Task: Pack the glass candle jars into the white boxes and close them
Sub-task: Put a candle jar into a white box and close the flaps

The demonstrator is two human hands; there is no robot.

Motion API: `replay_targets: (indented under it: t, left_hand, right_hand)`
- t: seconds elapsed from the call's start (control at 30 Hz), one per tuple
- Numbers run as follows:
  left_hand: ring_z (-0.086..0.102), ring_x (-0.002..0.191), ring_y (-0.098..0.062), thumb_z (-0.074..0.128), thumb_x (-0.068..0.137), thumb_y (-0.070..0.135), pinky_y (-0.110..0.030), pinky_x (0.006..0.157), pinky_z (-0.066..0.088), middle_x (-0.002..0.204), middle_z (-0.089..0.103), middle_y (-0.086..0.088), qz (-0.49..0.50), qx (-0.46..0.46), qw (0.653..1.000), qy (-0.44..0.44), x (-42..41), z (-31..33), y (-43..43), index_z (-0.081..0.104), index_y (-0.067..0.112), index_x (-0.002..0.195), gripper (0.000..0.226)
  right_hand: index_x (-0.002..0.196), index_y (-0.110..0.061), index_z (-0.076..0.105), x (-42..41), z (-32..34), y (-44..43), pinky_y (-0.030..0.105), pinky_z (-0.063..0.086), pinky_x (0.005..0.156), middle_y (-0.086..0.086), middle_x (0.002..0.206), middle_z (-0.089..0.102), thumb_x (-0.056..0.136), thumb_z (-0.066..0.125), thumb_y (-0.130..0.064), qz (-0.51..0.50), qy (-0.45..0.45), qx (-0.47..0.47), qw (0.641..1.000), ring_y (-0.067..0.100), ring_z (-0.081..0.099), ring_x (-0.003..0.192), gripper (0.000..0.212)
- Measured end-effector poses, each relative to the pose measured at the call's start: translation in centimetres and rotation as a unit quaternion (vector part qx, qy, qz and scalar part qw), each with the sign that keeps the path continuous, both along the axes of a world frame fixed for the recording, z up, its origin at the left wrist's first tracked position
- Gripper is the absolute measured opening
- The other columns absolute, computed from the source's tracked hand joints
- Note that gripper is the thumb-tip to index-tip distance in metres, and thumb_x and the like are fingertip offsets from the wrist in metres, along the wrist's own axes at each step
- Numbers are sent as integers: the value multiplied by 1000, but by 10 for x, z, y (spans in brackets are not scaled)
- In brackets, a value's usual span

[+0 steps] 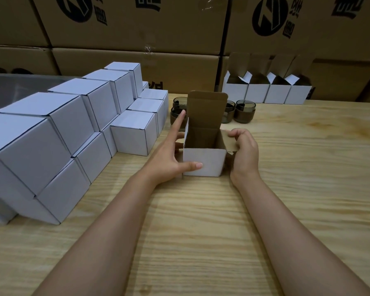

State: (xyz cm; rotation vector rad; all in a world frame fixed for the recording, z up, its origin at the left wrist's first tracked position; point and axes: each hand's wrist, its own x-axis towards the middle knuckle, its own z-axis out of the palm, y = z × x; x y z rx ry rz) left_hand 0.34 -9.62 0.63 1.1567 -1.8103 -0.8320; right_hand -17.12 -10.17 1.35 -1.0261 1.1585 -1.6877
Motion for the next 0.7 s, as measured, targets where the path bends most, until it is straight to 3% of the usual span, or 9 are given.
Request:
replay_targets:
  t: [0.1,0.13,0.23,0.37,0.47,0.53,0.57,0.63,0.7]
  left_hand:
    - [34,118,20,83,63,44,-19,94,41,132,26,36,-21,15,999,22,0,-3,-2,4,58,143,113]
    - [31,117,27,82,65,40,-8,91,39,130,24,41,-29,15,999,30,-1,-4,-3,7,53,145,110]
    - [29,99,41,74,69,41,10,74,31,124,24,43,-24,51,992,114,-11,2,-2,18,42,144,94]
    - [51,100,10,50,83,60,-3,66,41,112,48,25,83,115,967,214,-28,14,-6,39,38,128,52]
    - [42,90,20,31,98,54,-6,67,26,96,44,36,152,83,960,219,-33,9,-10,41,36,134,41]
    - [41,83,26,29,100,51,-4,70,28,89,44,40,172,87,945,263,-37,8,-10,49,36,127,37]
    - [48,90,20,28,101,48,-7,77,35,93,53,33,177,97,932,300,-38,8,-10,58,35,117,36]
    - [63,103,-13,29,102,38,-26,85,51,100,68,6,184,135,899,375,-40,12,-9,68,33,93,41]
    - [62,108,-28,32,100,26,-41,88,52,109,69,-10,176,150,889,395,-38,14,-5,68,30,89,39]
  right_hand:
    - [73,-36,66,1,0,1,37,50,79,-6,95,66,83,36,-9,31,48,-28,998,19,61,98,41]
    - [82,-37,67,1,0,1,38,51,85,-6,103,65,87,34,-5,46,71,-39,996,20,60,107,47]
    - [102,-36,67,2,-1,3,34,54,90,-17,113,62,88,29,6,105,120,-66,985,11,60,106,59]
    - [108,-33,65,5,1,4,25,49,97,-22,111,60,85,27,12,141,119,-77,980,-8,56,109,63]
    - [110,-33,63,4,-1,2,26,46,100,-12,118,61,83,28,9,143,129,-84,978,-4,55,113,61]
    - [111,-35,63,4,-1,2,27,45,100,-4,126,59,79,29,1,141,132,-84,978,-2,55,114,59]
    - [111,-35,63,4,-1,2,28,45,100,-2,127,58,77,29,-1,142,129,-85,978,-1,55,114,58]
    - [111,-32,63,4,-2,1,33,44,105,2,128,59,76,29,0,142,120,-88,979,5,54,120,58]
    - [112,-27,64,4,-1,2,36,42,106,4,126,60,76,29,-2,139,122,-91,978,11,52,122,56]
